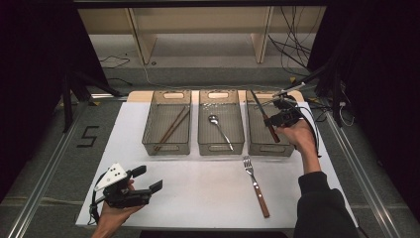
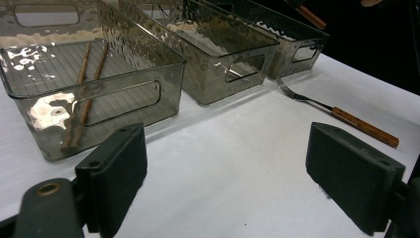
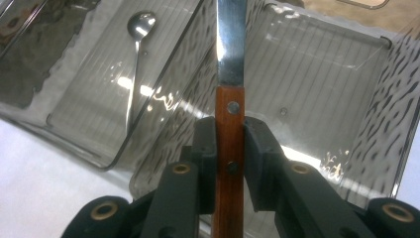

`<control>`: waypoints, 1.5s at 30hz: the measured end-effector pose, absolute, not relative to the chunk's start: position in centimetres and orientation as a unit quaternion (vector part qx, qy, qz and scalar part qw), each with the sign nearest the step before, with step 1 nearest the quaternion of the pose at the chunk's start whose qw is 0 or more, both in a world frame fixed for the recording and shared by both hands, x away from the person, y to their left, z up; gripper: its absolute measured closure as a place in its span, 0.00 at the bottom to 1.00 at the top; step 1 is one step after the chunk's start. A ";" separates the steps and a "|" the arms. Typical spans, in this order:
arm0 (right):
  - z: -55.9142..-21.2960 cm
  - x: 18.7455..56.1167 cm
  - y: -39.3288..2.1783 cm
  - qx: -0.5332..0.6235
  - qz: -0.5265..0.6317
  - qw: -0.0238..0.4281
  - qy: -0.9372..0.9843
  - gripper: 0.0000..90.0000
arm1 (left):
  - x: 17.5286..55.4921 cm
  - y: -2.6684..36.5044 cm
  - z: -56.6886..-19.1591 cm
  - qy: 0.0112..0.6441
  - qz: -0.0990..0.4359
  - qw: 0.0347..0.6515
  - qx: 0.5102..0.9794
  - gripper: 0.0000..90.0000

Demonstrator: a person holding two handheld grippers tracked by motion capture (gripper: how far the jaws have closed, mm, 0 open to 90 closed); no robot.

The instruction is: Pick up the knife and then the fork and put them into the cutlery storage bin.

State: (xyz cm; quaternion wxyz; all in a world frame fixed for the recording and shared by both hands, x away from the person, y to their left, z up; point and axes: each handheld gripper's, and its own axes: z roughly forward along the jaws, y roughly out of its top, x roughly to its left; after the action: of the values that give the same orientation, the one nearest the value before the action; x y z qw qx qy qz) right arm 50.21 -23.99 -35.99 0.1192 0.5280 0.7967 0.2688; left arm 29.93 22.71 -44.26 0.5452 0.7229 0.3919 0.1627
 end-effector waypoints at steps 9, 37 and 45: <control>-36.5 51.1 -24.1 0.545 0.267 0.120 0.786 0.86 | 29.9 22.7 -44.2 0.391 0.162 0.545 0.723 0.18; -38.2 52.9 -23.6 0.576 0.254 0.116 0.768 0.86 | 30.0 22.7 -44.3 0.391 0.162 0.546 0.723 0.18; -38.7 53.1 -23.1 0.581 0.252 0.115 0.765 0.86 | 29.9 22.7 -44.2 0.390 0.160 0.546 0.724 0.18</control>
State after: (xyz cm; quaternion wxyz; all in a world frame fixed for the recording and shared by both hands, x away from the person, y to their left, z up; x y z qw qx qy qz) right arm 53.09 -23.11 -38.69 0.1154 0.5808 0.7654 0.2520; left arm 29.94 22.68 -44.25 0.5459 0.7241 0.3899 0.1604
